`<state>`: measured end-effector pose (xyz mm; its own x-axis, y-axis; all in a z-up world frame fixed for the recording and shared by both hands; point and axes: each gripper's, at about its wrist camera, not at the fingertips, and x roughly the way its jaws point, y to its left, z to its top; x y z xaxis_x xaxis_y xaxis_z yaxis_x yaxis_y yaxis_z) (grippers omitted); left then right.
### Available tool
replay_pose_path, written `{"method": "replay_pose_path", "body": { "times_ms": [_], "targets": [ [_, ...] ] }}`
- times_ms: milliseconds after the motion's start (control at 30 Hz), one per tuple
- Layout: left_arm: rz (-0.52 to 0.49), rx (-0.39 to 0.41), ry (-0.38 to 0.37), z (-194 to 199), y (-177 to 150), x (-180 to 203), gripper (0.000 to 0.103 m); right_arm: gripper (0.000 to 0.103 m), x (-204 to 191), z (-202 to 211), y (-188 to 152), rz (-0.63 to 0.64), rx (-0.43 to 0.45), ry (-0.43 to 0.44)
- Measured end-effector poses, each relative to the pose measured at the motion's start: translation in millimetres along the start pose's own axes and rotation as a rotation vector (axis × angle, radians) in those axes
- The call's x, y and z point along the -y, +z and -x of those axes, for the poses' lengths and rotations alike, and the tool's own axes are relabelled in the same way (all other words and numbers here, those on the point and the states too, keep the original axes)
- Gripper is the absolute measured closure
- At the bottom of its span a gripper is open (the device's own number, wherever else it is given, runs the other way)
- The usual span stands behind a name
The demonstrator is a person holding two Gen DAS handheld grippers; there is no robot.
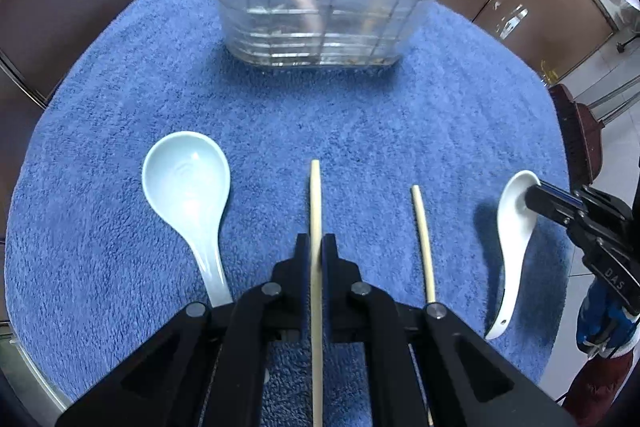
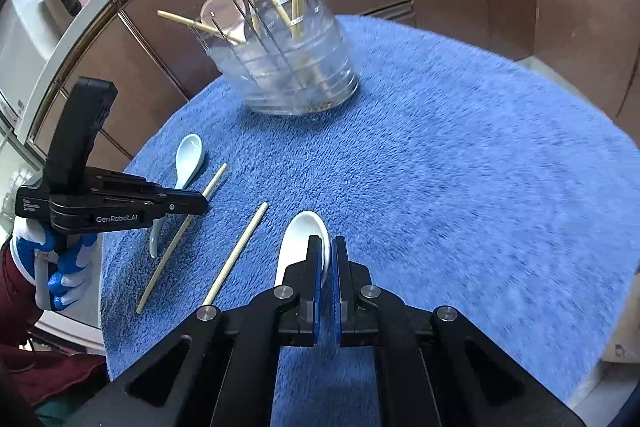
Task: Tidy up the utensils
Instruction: 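Grasp a wooden chopstick with the left gripper while the right gripper grasps a white spoon, then lower the chopstick in the left gripper into the holder while the right gripper carries the spoon in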
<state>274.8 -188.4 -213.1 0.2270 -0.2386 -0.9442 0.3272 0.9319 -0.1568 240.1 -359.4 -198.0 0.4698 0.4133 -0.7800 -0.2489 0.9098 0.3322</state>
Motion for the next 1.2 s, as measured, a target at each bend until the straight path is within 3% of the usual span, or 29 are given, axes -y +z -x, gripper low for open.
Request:
{"method": "replay_pose_path", "body": {
  "times_ms": [300,633,967,1200],
  "targets": [
    [-0.010,0.102,-0.012,41,-24,-3,0.098,0.098,-19,51,-23,0.000,0.096,-0.074],
    [0.032,0.214,-0.016,92,-55,-34,0.098,0.098,-52,95,-37,0.012,0.181,-0.132],
    [0.049,0.391,-0.051,153,-65,-47,0.098,0.098,-87,119,-24,0.037,0.269,-0.168],
    [0.026,0.554,-0.094,198,-41,-40,0.098,0.098,-100,127,11,0.035,0.356,-0.175]
  ]
}}
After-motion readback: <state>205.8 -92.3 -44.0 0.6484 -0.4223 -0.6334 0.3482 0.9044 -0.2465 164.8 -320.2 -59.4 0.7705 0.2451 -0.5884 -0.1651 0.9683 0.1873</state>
